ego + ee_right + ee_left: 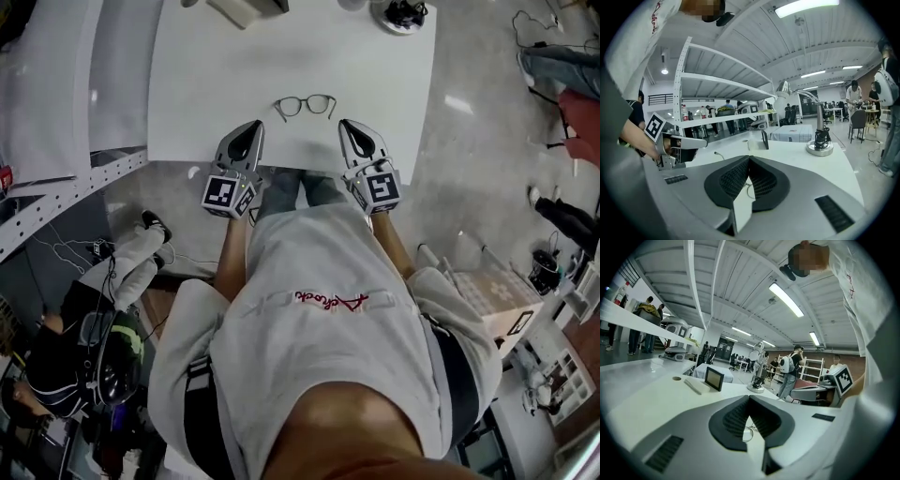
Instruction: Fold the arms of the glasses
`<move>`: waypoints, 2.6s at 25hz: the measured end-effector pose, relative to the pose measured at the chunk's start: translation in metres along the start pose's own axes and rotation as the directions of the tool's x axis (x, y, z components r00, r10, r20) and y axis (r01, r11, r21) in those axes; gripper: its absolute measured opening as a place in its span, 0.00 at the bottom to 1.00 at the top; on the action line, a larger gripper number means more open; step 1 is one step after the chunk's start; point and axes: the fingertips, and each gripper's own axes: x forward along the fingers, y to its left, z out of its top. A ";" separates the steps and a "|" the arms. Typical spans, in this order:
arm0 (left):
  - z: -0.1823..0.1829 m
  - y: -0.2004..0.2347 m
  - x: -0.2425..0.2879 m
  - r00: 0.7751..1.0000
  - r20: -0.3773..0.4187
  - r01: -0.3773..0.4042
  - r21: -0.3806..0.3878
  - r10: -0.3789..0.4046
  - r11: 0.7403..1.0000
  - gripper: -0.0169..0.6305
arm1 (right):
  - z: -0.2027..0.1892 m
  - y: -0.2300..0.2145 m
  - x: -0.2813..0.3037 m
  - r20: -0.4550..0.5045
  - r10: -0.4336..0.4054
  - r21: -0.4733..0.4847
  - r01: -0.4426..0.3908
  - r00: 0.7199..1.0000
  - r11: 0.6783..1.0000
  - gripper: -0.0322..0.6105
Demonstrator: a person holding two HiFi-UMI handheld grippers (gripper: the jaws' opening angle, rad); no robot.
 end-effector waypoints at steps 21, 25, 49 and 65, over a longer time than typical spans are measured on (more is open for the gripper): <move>-0.023 -0.029 0.029 0.993 -0.078 0.100 0.115 -0.091 0.988 0.25 | -0.011 0.019 0.021 -0.072 0.010 -0.155 -0.021 0.997 0.988 0.24; -0.024 -0.031 0.030 0.991 -0.087 0.114 0.117 -0.104 0.986 0.25 | -0.008 0.020 0.025 -0.069 0.015 -0.168 -0.027 0.997 0.985 0.23; -0.026 -0.036 0.048 0.982 -0.111 0.164 0.096 -0.153 0.982 0.25 | -0.006 0.024 0.038 -0.098 0.017 -0.260 -0.042 0.995 0.965 0.12; -0.028 -0.048 0.088 0.959 -0.137 0.266 0.129 -0.248 0.955 0.26 | -0.001 0.007 0.034 -0.079 -0.019 -0.179 0.004 0.997 0.984 0.12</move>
